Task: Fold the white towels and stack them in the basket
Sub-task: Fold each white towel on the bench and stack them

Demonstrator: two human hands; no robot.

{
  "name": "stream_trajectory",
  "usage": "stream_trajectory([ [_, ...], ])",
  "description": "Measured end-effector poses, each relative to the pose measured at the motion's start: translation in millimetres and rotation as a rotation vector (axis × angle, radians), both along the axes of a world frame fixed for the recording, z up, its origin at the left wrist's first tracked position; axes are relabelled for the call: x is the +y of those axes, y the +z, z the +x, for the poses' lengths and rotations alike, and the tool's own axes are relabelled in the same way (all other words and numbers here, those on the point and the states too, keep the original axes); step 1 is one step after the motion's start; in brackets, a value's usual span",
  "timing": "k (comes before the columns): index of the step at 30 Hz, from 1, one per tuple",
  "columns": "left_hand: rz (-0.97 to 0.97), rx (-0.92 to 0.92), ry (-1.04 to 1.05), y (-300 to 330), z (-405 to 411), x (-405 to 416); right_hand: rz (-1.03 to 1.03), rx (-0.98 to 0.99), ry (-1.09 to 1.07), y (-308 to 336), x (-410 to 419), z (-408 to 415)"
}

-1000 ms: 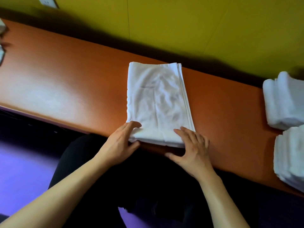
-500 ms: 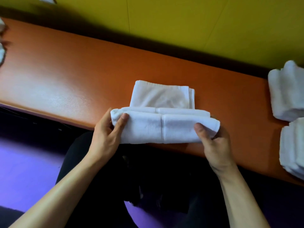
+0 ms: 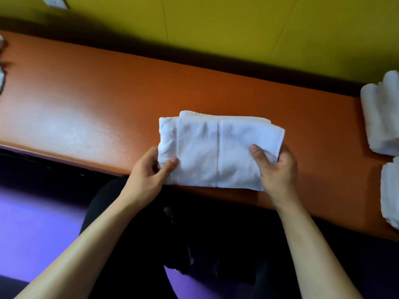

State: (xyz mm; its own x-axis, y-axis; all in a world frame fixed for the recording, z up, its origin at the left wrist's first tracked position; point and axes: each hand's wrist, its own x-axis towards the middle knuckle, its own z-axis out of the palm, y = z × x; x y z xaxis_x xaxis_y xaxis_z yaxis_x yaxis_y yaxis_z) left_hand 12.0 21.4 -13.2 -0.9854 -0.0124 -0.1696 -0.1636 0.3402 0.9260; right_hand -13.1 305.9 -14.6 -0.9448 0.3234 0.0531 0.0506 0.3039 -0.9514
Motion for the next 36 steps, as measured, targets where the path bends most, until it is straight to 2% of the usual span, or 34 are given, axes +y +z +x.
stream_trajectory([
  [6,-0.236,0.066,0.163,-10.3,-44.8,19.9,0.12,0.04,-0.078,3.0,-4.1,-44.7],
  [10,-0.342,0.021,0.286,-23.8,-65.2,24.5,0.333,-0.063,-0.102,-25.8,-5.2,-65.1],
  [14,-0.498,0.062,0.365,-27.2,-64.9,28.1,0.351,-0.179,-0.139,-42.2,-1.0,-67.0],
  [20,-0.443,0.019,0.335,-23.5,-55.7,18.8,0.428,-0.319,-0.232,-38.8,19.7,-25.2],
  [24,-0.364,-0.122,0.202,-15.3,-46.7,20.7,0.444,-0.48,-0.171,-36.8,19.2,-2.8],
  [26,-0.285,-0.218,0.175,-7.3,-45.7,20.6,0.319,-0.532,-0.127,-38.5,17.9,-2.5],
  [27,-0.255,-0.261,0.18,-3.5,-44.7,20.2,0.187,-0.546,-0.146,-38.6,17.9,-3.2],
  [29,-0.241,-0.316,0.131,2.7,-39.0,24.3,-0.143,-0.515,-0.275,-37.0,20.4,-2.9],
  [30,-0.228,-0.337,0.092,3.8,-33.4,29.6,-0.236,-0.456,-0.365,-36.4,22.8,-1.1],
  [33,-0.068,-0.509,-0.062,10.9,-10.1,54.4,-0.224,-0.325,-0.513,-36.3,28.4,5.4],
  [34,-0.112,-0.54,-0.126,15.6,-3.7,58.7,-0.21,-0.324,-0.508,-36.2,27.7,8.5],
  [36,-0.436,-0.43,-0.139,25.0,-2.0,57.9,-0.185,-0.354,-0.47,-38.1,24.4,16.1],
])
